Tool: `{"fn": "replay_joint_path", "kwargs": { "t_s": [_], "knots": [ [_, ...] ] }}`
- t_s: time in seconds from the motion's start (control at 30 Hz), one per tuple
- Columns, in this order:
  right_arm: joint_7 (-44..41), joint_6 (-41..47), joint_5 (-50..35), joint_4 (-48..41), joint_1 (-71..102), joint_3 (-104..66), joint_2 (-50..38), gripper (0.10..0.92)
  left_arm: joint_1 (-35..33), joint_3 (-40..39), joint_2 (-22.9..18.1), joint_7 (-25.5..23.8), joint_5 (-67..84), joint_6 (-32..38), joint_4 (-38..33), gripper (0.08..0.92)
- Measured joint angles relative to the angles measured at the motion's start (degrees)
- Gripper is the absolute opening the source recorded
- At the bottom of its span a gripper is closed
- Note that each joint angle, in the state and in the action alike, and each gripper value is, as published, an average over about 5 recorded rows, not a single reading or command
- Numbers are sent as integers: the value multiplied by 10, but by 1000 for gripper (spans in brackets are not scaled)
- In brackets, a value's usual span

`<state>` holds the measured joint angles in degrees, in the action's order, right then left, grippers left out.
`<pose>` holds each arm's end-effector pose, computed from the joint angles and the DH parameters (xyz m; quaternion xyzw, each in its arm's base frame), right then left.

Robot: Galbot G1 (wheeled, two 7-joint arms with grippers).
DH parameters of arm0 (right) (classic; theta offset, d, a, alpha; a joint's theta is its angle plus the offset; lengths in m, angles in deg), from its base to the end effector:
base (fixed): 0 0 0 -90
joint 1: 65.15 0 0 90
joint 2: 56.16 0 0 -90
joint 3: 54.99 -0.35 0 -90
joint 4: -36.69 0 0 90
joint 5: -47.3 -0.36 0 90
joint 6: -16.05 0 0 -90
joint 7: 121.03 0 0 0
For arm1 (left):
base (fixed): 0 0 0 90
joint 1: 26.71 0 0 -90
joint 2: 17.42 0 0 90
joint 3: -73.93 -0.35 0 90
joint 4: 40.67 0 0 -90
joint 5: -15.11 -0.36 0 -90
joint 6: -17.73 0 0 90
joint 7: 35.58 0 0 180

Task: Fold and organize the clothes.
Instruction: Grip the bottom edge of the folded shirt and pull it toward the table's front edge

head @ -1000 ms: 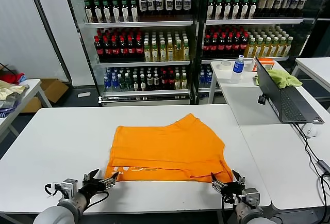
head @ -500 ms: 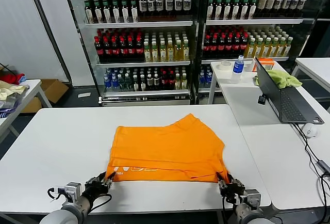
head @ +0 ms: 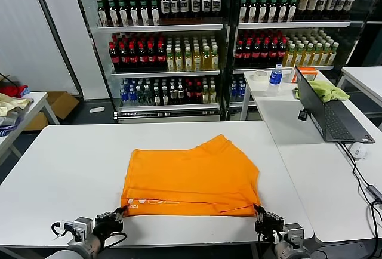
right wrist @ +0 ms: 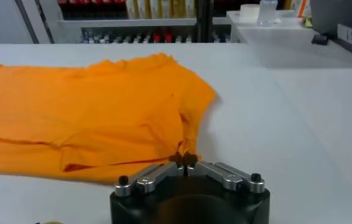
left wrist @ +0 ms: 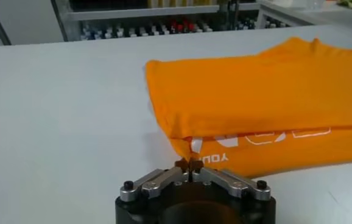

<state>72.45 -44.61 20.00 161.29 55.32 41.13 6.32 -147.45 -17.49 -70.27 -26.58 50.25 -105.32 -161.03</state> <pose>0.1811 -0.0392 -0.2733 0.0695 -0.9610 0.0156 0.2672 0.1961 0.0953 -0.2778 -0.0905 -0.9372 -0.0433 0.3339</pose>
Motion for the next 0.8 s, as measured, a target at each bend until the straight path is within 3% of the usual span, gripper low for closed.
{"fn": "replay_joint_path", "kwargs": {
  "t_s": [0.43, 0.8],
  "knots": [
    [4, -2, 27, 41, 63, -4, -5, 115, -79, 31, 28, 3, -24, -1, -47, 89],
    [7, 12, 62, 71, 79, -10, -9, 406, -80, 43, 46, 1, -13, -2, -77, 367]
  ]
}}
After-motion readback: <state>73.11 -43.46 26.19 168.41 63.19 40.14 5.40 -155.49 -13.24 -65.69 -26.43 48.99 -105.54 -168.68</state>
